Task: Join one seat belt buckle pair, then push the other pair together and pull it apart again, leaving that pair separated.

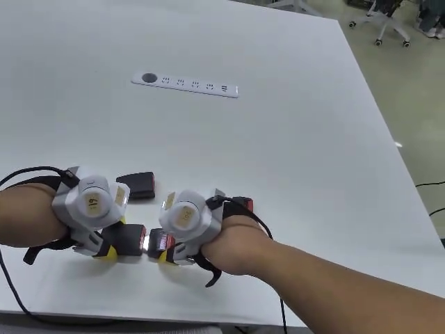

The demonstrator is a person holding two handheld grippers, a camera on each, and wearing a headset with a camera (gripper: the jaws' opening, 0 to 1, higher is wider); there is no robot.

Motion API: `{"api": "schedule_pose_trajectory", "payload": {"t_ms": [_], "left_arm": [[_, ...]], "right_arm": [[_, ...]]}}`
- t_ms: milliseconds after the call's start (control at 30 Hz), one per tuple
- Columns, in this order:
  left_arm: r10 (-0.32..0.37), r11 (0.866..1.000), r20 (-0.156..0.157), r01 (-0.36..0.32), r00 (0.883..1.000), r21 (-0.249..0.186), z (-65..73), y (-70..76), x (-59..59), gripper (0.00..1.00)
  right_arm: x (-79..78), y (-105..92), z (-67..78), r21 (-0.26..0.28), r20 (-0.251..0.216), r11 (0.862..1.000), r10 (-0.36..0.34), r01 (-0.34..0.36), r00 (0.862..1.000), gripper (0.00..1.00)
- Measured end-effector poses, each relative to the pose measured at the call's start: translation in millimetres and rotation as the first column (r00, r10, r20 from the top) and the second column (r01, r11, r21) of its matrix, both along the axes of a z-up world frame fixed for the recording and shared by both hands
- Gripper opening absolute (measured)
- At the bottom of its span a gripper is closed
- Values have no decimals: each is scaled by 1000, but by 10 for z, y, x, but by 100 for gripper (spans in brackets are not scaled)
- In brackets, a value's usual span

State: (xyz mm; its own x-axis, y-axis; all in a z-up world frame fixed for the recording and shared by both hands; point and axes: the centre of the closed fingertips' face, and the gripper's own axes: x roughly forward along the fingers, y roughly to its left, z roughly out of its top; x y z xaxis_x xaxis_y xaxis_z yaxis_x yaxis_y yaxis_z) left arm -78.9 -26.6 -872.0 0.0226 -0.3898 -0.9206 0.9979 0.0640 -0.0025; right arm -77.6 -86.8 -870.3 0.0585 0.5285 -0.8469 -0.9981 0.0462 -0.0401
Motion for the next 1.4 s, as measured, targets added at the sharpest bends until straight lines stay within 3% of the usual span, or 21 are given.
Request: {"api": "schedule_pose_trajectory", "payload": {"t_ms": [800,1033,1400], "left_arm": [[8,1000,1,-8,1000,-20,7,-11,-2,34],[-5,999,-2,5,1000,-37,91,-35,-59,33],[-5,1000,-6,5,1000,-19,167,-62,-105,33]], "right_arm": [[9,-10,-3,11,-6,1000,-3,3,1000,33],[4,-16,1,4,-3,1000,14,-14,1000,32],[9,-26,5,13,-12,1000,9,-9,1000,32]]}}
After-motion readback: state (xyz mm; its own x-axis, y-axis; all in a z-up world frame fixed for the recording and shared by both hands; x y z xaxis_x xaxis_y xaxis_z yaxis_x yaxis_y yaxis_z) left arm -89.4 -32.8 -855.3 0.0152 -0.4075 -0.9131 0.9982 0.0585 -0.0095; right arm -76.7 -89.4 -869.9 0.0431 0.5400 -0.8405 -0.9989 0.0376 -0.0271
